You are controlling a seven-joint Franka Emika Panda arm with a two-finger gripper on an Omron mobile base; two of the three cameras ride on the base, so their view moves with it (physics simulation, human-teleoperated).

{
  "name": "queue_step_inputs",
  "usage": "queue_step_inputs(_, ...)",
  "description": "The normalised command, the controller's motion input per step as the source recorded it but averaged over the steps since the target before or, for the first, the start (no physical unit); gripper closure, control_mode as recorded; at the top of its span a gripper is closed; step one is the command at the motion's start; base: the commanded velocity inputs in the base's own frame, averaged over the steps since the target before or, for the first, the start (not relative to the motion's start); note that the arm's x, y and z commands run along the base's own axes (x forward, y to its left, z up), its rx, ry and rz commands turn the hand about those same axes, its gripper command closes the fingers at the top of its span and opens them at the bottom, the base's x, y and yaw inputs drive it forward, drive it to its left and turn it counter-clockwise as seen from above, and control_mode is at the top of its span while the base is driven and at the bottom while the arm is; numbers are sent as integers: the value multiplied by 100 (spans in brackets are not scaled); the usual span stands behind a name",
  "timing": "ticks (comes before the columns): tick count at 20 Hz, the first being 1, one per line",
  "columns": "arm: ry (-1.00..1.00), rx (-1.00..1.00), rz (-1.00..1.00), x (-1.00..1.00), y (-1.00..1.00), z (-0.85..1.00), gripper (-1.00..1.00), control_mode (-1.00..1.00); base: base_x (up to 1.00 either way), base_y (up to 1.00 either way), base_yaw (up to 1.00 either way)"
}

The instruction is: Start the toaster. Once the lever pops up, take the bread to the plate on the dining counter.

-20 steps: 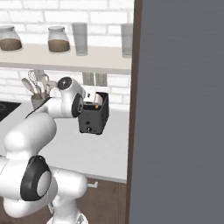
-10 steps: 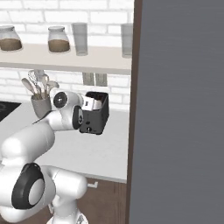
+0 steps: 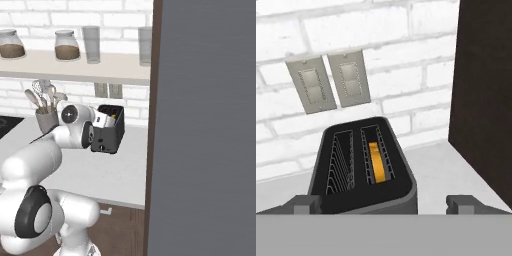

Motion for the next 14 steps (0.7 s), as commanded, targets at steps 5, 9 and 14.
queue_step_inputs(5,8,3,0,0,2,11,-100,-100,0,0,0)
queue_step_inputs(9,0,0,0,0,0,0,-100,-100,0,0,0)
queue_step_inputs(14,0,0,0,0,0,0,-100,-100,0,0,0)
